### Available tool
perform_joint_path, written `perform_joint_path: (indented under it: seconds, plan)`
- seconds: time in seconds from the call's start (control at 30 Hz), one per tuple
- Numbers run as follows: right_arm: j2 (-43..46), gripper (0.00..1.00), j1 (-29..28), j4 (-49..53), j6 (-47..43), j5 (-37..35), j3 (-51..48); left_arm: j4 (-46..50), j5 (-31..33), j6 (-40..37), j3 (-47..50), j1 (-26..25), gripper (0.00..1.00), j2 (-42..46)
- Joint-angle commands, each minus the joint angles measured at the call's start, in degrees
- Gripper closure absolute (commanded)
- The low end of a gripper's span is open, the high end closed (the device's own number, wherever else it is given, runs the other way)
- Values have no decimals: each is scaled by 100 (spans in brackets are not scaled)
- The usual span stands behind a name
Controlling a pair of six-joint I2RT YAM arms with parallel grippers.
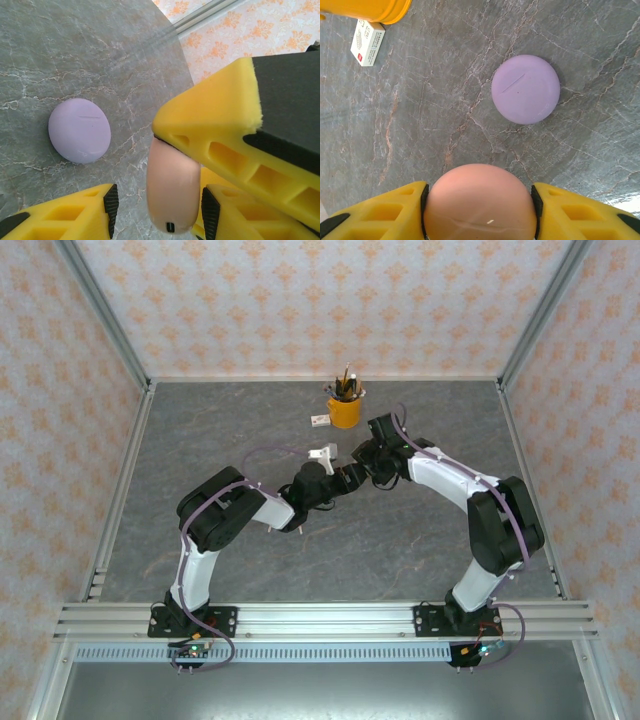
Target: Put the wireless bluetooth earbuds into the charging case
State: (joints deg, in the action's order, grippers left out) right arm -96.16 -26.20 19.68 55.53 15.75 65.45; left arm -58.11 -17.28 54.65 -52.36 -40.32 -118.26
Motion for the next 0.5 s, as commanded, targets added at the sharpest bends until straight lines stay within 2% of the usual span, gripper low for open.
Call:
perform_joint_path:
  seconds: [0.0, 0.2, 0.47]
  plan:
    - [-17, 50, 25, 150, 20, 51, -146, -280, 363, 97, -204, 16, 51, -61]
    - [-10, 50, 35, 133, 20, 84, -177, -307, 436, 133, -281, 20, 65, -119]
    - [71, 50, 42, 123, 28, 86, -235, -246, 428, 119, -317, 21, 73, -97]
